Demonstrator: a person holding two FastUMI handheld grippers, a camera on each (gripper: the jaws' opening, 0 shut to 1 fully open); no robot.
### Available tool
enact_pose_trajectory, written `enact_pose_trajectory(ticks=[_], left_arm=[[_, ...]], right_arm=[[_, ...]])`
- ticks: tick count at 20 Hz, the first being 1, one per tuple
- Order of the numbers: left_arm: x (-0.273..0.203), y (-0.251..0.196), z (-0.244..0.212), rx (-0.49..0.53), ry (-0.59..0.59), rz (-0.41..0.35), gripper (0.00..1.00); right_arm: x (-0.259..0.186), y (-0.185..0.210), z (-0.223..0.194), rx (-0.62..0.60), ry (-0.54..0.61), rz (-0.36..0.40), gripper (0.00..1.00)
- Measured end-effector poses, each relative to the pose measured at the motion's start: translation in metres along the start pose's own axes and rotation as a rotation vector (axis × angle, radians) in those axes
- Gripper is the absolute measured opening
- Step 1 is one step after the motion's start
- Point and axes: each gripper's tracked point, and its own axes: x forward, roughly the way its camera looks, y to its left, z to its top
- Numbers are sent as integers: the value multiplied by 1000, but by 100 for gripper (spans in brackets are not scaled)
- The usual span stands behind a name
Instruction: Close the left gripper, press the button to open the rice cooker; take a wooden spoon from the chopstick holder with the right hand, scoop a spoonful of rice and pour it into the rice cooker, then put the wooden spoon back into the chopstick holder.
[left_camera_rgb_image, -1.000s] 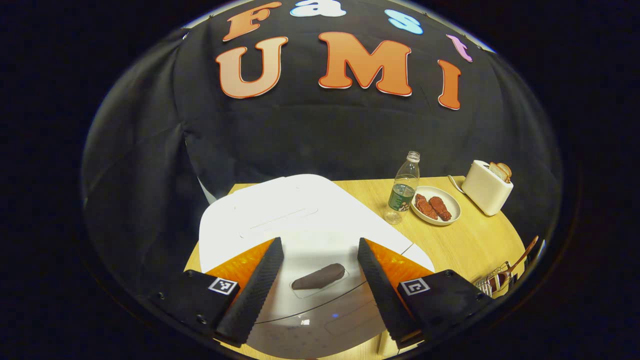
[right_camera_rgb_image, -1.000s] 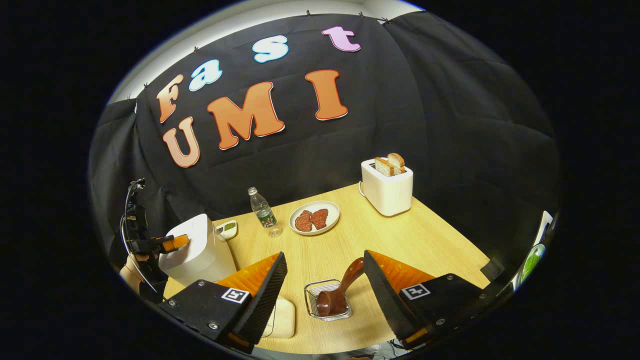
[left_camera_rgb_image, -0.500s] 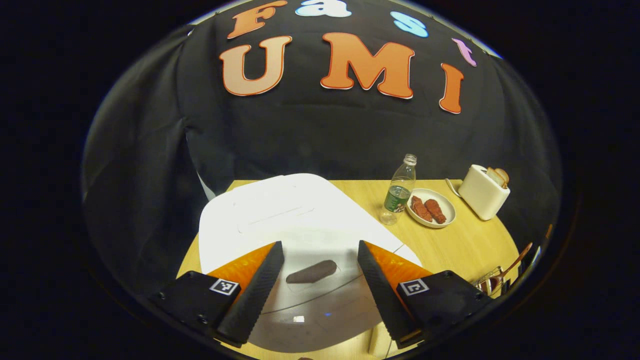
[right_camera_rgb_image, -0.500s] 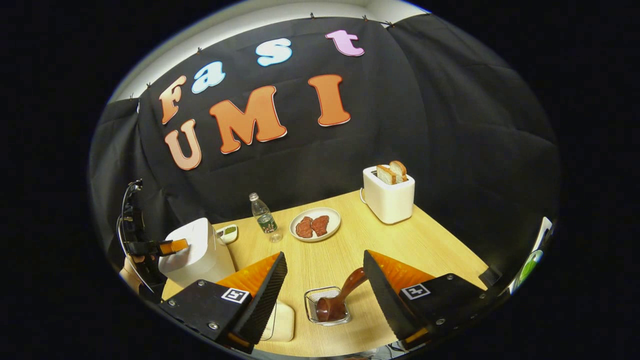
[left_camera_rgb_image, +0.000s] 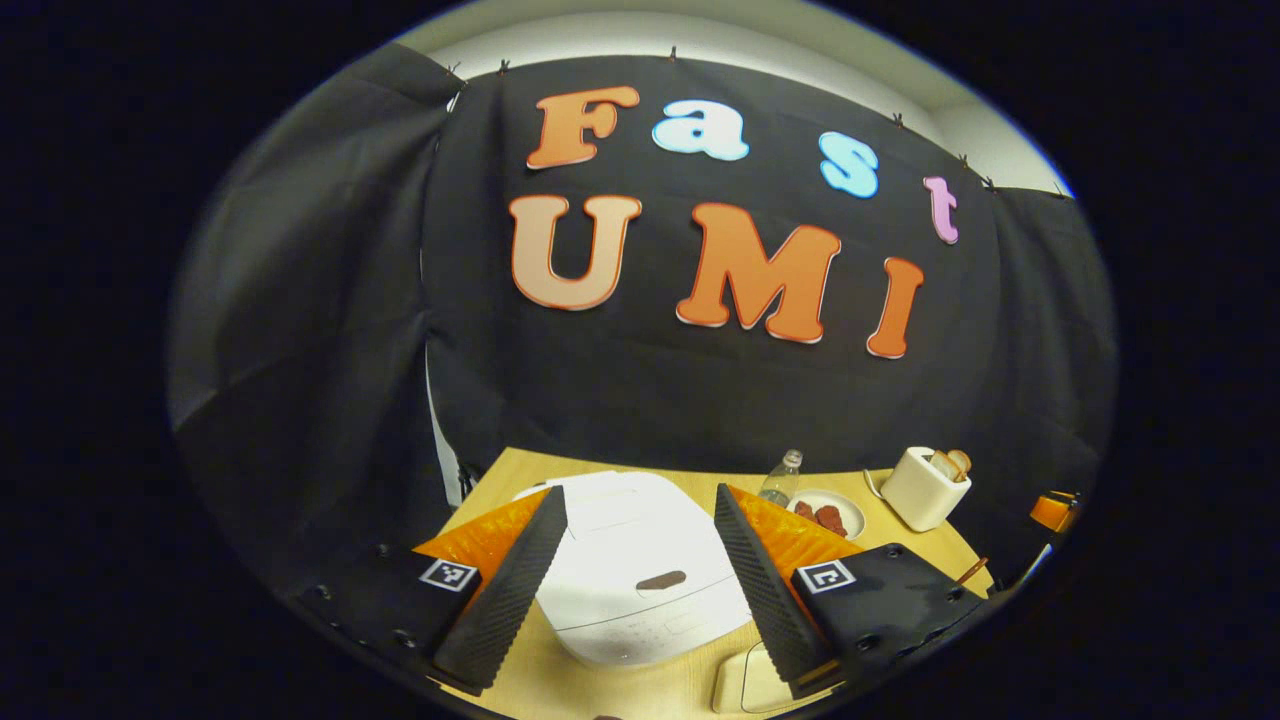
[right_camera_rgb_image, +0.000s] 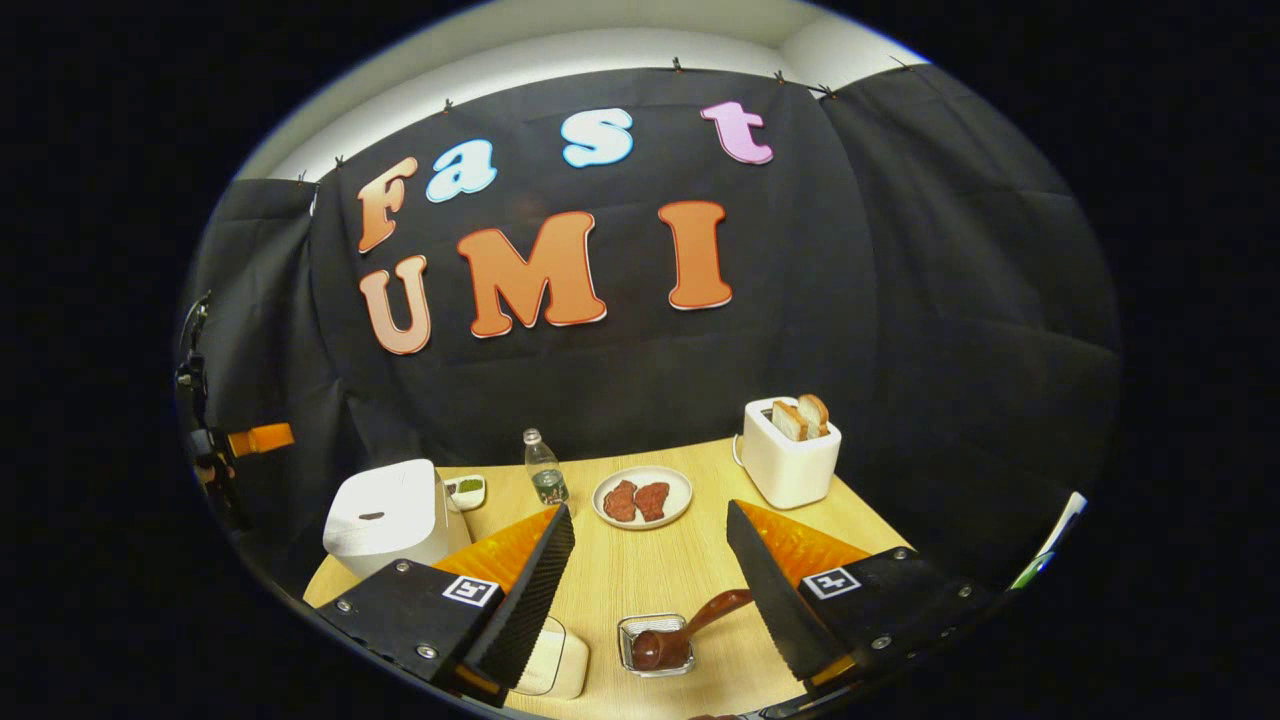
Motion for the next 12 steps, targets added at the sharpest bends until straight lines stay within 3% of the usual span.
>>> enact_pose_trajectory(ticks=[5, 8, 12], left_arm=[[-58, 22, 58, -1, -125, 32, 100], [-92, 38, 65, 50, -158, 69, 100], [-113, 50, 72, 12, -199, 73, 100]], right_arm=[[-15, 9, 42, -68, -72, -2, 95], [-26, 12, 64, -80, -133, -6, 95], [-34, 13, 70, -102, -161, -19, 95]])
